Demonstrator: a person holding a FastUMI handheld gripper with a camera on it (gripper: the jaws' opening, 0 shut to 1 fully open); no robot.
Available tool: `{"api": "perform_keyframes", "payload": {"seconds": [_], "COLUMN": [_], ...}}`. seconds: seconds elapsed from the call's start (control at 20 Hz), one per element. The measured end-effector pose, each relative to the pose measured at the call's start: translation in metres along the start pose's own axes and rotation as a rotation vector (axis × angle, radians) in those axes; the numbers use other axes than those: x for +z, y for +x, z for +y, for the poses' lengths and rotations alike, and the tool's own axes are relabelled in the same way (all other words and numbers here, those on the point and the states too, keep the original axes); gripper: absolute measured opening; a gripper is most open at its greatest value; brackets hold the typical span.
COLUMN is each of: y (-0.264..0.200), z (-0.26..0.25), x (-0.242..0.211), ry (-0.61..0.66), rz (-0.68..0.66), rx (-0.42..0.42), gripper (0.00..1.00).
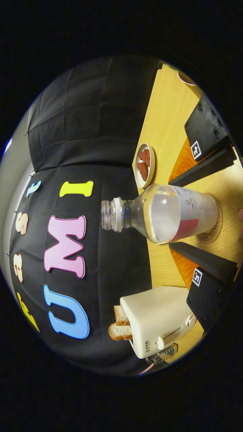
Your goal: Take the bottle from table, then pour the juice into the cup, finally place the bottle on the coaster
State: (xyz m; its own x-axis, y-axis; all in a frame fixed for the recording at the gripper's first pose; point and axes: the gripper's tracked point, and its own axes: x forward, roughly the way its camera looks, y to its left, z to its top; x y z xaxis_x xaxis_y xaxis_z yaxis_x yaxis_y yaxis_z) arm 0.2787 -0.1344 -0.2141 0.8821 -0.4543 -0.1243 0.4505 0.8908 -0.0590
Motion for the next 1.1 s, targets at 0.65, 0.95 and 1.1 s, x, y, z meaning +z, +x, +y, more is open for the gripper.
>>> {"api": "perform_keyframes", "payload": {"seconds": [0.65,0.95,1.1], "y": [-0.081,-0.145,-0.173], "z": [-0.011,-0.011,-0.018], "x": [0.036,0.071,0.093], "ry": [-0.025,-0.004,-0.036], "rz": [0.020,0.005,-0.019], "rx": [0.054,0.144,0.163], "gripper": [1.00,0.99,0.99]}}
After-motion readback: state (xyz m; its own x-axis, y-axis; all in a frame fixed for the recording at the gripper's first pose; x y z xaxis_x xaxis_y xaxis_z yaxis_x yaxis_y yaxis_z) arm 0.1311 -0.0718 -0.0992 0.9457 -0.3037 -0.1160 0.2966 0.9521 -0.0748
